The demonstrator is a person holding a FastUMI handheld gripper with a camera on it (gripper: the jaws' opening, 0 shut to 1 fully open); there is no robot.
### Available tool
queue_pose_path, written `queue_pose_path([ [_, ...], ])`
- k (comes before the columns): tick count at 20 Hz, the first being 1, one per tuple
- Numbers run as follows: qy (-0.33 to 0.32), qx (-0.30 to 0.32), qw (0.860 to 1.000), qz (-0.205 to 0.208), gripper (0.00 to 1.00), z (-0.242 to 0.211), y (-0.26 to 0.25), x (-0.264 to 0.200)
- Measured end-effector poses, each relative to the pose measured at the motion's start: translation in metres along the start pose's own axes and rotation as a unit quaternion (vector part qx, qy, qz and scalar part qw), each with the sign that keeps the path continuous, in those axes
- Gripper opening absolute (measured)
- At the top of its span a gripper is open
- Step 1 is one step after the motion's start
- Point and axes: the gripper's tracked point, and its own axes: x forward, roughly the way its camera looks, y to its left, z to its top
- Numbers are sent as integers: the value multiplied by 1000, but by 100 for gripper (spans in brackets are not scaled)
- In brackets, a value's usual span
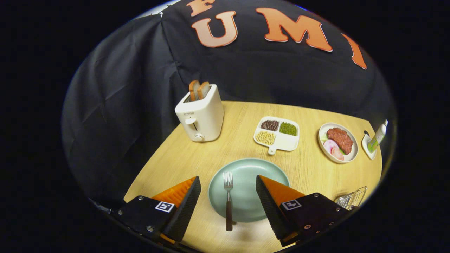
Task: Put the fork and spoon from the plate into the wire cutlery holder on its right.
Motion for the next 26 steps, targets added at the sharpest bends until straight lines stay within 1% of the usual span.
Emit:
queue_pose_path([
  [3, 57, -15, 998, 0, 93, -25, -5, 14],
  [7, 128, -11, 991, 23, 91, -52, 5, 34],
  [9, 170, -12, 985, 18, 87, -70, 3, 41],
  [12, 215, -18, 976, 16, 73, -88, 7, 56],
  [13, 229, -21, 973, 13, 70, -93, 6, 58],
  [14, 243, -24, 970, 10, 63, -98, 5, 59],
  [15, 259, -25, 966, 5, 60, -103, 4, 61],
  [16, 273, -28, 962, 2, 53, -107, 2, 62],
  [17, 283, -28, 959, -8, 49, -109, -1, 66],
  [19, 306, -18, 952, -22, 36, -116, -7, 67],
  [20, 310, -10, 950, -28, 29, -116, -8, 70],
  [22, 318, -1, 947, -36, 19, -115, -9, 74],
  [25, 327, -8, 945, -30, 13, -114, -6, 75],
  [26, 330, -10, 944, -28, 9, -114, -5, 76],
])
